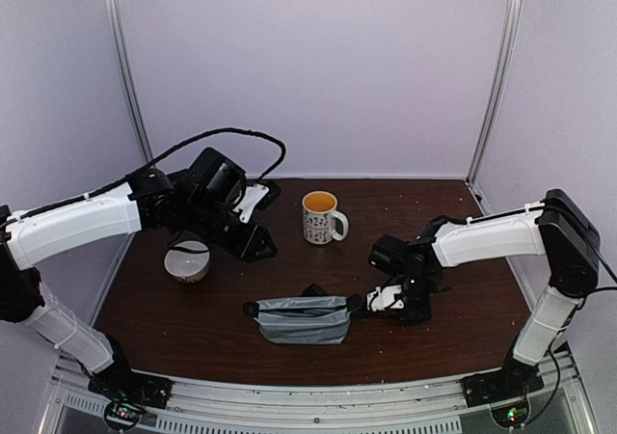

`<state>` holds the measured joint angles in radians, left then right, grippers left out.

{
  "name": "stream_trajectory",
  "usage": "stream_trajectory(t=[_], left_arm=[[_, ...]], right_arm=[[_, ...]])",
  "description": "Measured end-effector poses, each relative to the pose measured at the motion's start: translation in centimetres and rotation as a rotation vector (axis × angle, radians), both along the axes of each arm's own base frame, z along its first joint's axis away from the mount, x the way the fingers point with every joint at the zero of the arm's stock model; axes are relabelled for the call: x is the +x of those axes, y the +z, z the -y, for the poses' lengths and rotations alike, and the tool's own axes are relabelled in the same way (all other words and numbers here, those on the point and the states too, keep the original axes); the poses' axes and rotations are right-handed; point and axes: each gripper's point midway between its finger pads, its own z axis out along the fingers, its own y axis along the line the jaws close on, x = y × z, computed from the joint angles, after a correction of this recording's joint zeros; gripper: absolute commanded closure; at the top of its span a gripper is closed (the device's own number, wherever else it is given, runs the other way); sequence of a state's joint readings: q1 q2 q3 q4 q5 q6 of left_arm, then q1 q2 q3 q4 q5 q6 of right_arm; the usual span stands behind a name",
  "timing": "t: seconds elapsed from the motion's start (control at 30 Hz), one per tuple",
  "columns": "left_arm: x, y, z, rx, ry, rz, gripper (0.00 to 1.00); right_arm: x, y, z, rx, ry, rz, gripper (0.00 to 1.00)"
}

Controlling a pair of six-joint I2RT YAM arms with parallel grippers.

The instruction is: Sort the hair-cutting tools

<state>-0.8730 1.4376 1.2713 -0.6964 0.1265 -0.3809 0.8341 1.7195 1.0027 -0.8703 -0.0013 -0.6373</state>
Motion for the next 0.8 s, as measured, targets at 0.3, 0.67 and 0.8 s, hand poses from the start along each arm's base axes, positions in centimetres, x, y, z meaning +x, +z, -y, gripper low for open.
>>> stream_trajectory(t=[0.3,0.67,0.8], left_arm=[[0.0,-0.8,-0.4,0.029,-0.007,0.014,0.65],[-1.8,0.6,-0.9,-0.048,-0.107,0.094,0.56],[-4.0,4.0,0.4,-0.23,-0.239,0.237,0.54]], right_arm=[[0.9,1.9,2.4,0.039,-0.076,0.05,1.0],[3.1,12.0,-0.7,0.245,-0.047,0.179,1.0],[2.9,17.0,-4.1,0.421,-0.004,0.15,1.0]])
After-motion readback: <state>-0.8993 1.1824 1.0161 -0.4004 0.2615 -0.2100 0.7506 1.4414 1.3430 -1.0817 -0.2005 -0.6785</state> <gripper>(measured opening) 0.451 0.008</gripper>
